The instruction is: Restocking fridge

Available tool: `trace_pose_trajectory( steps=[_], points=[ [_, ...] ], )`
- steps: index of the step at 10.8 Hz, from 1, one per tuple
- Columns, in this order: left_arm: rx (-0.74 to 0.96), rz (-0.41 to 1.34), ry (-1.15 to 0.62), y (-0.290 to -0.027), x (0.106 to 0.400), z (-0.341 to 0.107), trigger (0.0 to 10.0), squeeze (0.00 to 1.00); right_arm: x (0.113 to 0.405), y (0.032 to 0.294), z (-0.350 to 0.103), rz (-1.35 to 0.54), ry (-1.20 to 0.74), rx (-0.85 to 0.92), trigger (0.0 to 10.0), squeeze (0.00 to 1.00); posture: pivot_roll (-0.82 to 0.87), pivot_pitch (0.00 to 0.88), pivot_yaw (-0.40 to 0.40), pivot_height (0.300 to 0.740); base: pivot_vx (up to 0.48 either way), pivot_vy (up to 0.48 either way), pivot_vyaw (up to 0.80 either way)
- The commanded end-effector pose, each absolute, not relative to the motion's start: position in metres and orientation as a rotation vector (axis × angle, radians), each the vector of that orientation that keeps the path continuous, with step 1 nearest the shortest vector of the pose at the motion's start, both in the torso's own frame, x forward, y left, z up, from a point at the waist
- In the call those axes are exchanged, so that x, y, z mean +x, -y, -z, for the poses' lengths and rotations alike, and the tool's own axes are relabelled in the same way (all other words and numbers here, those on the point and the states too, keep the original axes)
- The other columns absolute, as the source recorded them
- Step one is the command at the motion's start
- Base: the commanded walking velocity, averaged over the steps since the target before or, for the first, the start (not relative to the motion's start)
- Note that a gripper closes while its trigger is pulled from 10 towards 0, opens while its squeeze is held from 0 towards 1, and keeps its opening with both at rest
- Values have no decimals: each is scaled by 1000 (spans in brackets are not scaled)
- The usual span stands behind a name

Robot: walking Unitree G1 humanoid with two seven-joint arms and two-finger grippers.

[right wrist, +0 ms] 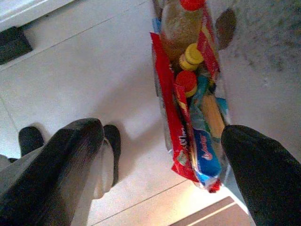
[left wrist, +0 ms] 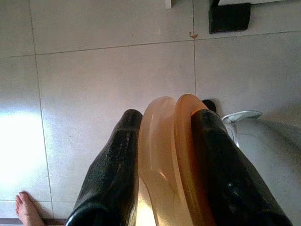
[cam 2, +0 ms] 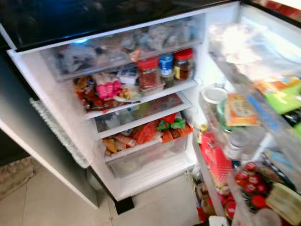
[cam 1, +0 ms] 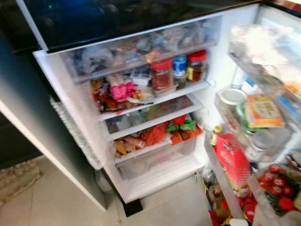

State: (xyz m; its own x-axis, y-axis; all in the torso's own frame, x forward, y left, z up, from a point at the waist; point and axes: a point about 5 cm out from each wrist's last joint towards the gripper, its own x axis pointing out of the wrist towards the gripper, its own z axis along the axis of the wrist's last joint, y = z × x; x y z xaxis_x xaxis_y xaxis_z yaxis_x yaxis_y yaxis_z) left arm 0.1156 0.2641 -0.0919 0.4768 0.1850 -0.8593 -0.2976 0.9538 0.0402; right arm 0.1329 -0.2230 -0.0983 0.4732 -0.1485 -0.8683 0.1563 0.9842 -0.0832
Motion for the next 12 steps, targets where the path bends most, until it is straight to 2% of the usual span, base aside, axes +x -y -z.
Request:
trace_pose_trajectory(
  steps=[1,9,12],
  points=[
    [-111,-312,-1034,-270,114,91,10000,0,129,226,99,199,-1069,0,10000,0,-97,0,90,740,0,-285,0],
    [-108,-301,-1031,-270,114,90,10000,0,129,225,99,196,-1070,9,10000,0,-97,0,96,740,0,-345,0],
    [-109,-292,-1022,-270,115,90,10000,0,129,225,99,193,-1071,15,10000,0,-98,0,95,740,0,0,0]
  ],
)
